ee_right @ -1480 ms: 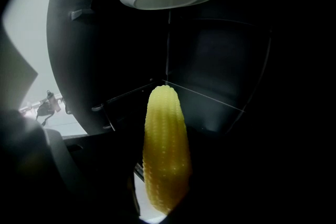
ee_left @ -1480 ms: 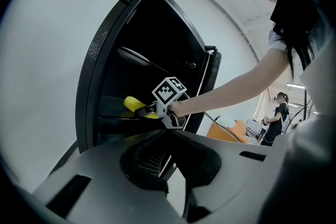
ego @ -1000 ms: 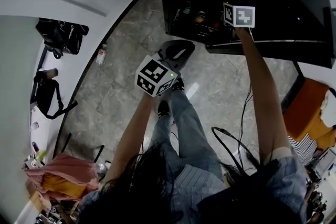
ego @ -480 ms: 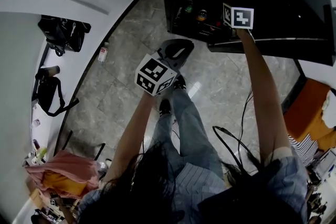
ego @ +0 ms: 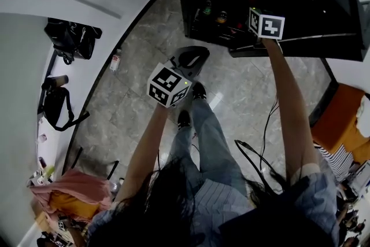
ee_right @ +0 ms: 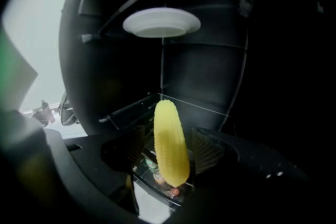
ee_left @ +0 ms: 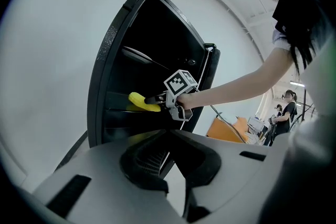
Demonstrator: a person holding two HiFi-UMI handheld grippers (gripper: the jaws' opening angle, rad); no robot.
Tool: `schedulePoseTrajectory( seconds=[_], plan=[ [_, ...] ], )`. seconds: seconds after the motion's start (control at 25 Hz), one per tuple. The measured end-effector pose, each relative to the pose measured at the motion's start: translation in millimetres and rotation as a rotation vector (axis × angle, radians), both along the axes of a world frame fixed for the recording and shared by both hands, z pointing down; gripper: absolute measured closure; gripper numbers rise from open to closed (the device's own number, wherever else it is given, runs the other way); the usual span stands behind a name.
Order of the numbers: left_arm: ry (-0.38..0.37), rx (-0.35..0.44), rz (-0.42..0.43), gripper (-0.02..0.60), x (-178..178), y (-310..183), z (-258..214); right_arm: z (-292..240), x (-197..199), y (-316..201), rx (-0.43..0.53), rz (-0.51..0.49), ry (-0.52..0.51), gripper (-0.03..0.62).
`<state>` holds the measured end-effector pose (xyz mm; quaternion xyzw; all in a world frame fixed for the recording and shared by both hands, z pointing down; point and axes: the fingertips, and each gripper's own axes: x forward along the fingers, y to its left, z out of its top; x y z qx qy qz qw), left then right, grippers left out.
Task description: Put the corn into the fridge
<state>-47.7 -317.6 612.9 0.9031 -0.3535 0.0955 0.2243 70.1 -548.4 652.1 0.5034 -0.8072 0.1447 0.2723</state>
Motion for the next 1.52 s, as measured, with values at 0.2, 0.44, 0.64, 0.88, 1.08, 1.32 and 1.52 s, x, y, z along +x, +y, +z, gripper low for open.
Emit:
schedulePoseTrajectory(
  seconds=[0.2, 0.44, 0.64, 0.88, 1.08, 1.32, 1.52],
  plan=[
    [-0.004, 0.008, 0.015, 0.574, 1.7, 9.3, -8.5, -27.2, 0.5, 23.5, 0.045, -0.019, -0.030, 0.329],
    [-0.002, 0.040, 0.027, 0.574, 3.4, 20.9, -30.6, -68.3, -6.7, 66.3, 0.082, -0.053, -0.128, 0.329],
    [0.000, 0.070, 0.033, 0.574, -0.6, 27.1, -53.4, -84.9, -14.3, 102.3, 0.064, -0.055, -0.170, 0.330],
    [-0.005, 0.096, 0.057, 0.574, 1.5, 40.0, -77.8, -119.8, -31.8, 139.7, 0.067, -0.084, -0.264, 0.330],
    [0.003, 0.111, 0.060, 0.574, -5.9, 56.2, -100.4, -148.0, -50.6, 177.6, 0.078, -0.137, -0.283, 0.330],
    [0.024, 0.172, 0.029, 0.574, -15.4, 81.3, -141.7, -185.5, -63.1, 221.2, 0.086, -0.147, -0.360, 0.349],
    [0.048, 0.185, 0.011, 0.574, -18.4, 101.5, -170.9, -215.1, -71.0, 257.7, 0.107, -0.154, -0.390, 0.375]
  ],
)
